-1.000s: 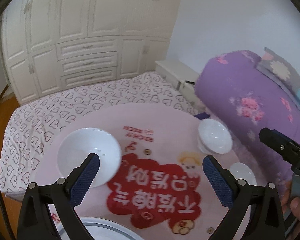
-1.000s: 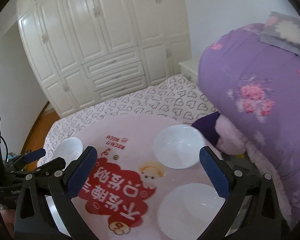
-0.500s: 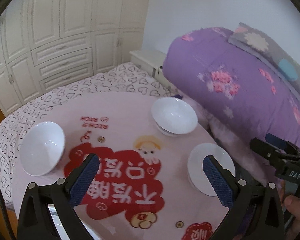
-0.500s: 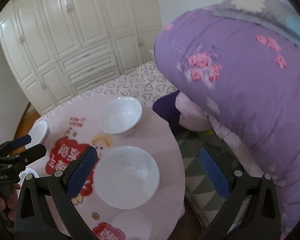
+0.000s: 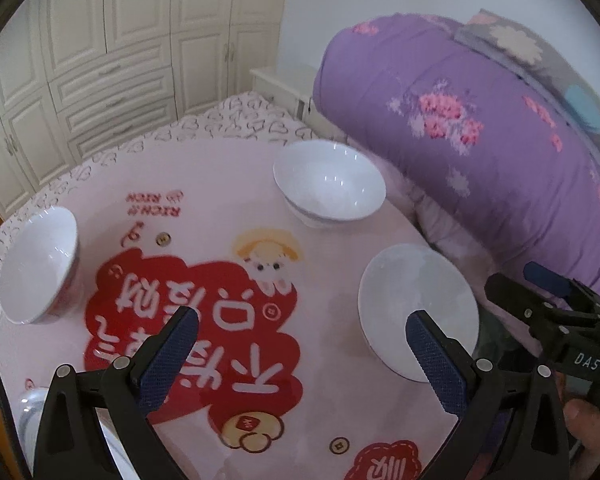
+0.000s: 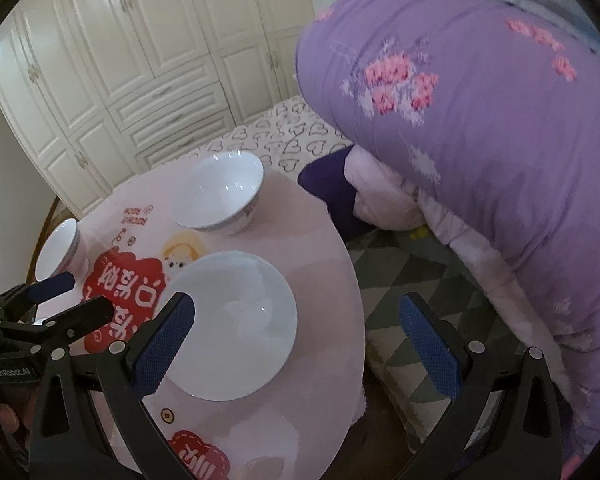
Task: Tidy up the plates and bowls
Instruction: 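Move both grippers toward the rim of another white bowl, then close both grippers on the second bowl's rim and lift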
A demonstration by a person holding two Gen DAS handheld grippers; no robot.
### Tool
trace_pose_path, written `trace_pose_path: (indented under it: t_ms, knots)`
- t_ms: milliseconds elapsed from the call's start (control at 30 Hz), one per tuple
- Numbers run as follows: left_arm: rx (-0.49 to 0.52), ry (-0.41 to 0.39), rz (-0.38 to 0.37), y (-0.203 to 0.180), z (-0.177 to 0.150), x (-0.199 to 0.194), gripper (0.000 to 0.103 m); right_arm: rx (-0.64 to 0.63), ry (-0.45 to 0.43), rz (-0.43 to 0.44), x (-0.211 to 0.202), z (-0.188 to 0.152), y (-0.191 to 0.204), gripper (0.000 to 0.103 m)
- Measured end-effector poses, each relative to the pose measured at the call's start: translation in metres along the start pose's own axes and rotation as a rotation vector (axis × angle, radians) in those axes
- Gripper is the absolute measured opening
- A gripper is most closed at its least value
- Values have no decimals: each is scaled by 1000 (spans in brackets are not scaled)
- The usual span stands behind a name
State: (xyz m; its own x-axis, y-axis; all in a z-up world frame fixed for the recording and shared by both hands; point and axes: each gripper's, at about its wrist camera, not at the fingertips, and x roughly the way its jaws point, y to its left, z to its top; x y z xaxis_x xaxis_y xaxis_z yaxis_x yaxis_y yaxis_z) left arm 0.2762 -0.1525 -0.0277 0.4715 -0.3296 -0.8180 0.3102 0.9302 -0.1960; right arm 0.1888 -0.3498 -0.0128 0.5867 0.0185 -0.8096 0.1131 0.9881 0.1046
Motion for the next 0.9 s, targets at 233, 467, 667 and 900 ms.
trace_pose_path:
  t_ms: [233,467,667,900]
  knots:
    - [-17,62,-16,-4,0,37,100,16,57,5,21,-9,-7,103]
    - [-30,108,-54,-11,1,65,93,25,96,12,33,-15,-11,97]
    - [-42,175,-99,-20,3,91,64,44,149,50,47,-19,-13,71]
    - [-70,225,-179,-23,3,112,20,58,198,107,59,-26,-7,45]
